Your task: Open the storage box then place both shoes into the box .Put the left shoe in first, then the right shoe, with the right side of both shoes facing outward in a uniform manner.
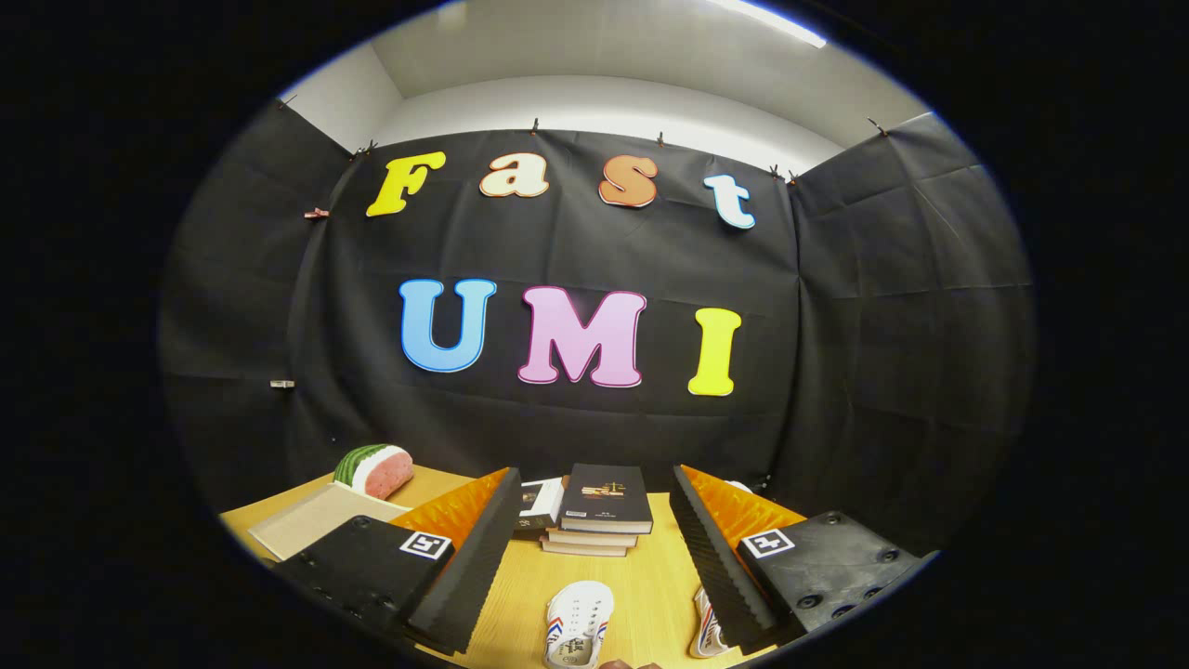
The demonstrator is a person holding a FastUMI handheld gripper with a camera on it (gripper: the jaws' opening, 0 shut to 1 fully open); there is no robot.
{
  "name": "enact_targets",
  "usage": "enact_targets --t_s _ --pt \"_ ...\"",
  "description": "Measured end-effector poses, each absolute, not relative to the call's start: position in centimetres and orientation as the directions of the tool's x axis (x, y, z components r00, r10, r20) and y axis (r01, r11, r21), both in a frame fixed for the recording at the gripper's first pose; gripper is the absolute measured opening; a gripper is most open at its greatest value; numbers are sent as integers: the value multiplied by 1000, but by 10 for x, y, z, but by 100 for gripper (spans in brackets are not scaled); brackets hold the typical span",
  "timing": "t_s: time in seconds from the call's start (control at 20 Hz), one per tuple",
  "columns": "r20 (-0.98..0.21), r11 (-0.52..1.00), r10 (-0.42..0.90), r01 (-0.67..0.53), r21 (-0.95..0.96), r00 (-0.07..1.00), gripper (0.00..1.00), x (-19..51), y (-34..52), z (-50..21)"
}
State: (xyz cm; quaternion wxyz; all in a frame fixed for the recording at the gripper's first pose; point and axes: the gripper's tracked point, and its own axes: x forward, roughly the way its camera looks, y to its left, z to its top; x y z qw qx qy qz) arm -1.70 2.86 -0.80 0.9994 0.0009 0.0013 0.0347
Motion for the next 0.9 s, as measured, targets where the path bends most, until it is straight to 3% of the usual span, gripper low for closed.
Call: enact_targets --t_s 0.5,0.9 --pt "-54 994 110 -110 8 992 97 -25 52 -21" --pt "-176 972 221 -203 115 959 97 -19 77 -43"
